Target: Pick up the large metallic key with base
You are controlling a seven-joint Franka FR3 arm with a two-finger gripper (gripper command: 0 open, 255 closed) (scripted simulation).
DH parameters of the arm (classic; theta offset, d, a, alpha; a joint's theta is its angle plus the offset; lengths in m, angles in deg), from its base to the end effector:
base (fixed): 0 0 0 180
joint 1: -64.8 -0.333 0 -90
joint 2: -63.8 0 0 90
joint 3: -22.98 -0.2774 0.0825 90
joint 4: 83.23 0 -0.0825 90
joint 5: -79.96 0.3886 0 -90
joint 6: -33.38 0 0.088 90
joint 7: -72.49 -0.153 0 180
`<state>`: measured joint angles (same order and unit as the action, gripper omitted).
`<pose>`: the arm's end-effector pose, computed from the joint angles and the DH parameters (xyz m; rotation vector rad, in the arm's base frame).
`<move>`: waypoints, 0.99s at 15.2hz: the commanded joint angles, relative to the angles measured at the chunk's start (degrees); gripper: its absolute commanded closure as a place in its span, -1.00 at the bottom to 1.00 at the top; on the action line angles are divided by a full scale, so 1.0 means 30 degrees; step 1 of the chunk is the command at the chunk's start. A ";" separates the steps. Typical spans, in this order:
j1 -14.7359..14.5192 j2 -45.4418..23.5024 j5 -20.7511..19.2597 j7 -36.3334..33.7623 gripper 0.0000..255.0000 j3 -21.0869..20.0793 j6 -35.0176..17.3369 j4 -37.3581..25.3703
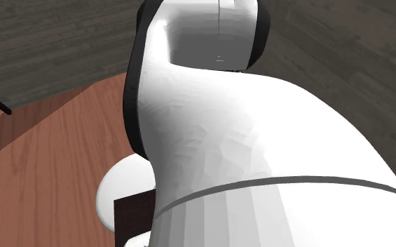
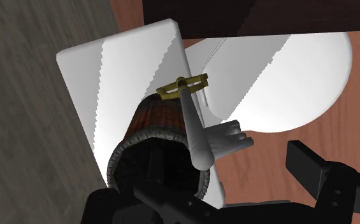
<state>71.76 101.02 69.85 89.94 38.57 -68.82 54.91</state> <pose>0.3526 -0.1699 0.4499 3.1305 0.0013 0.0063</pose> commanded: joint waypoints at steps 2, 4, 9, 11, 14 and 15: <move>0.0035 -0.0043 -0.0081 -0.0009 -1.00 0.0104 -0.0669 0.0613; 0.0038 0.0000 -0.0078 -0.0015 1.00 0.0087 -0.0599 0.0589; 0.0039 0.0020 -0.0079 -0.0024 1.00 0.0080 -0.0603 0.0613; 0.0044 0.0031 -0.0083 -0.0018 1.00 0.0083 -0.0594 0.0615; 0.0024 -0.0037 -0.0049 0.0002 1.00 0.0067 -0.0413 0.0364; 0.0011 -0.0027 -0.0019 0.0010 1.00 0.0031 -0.0155 0.0115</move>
<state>71.82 100.92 69.73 89.98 38.75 -69.82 55.72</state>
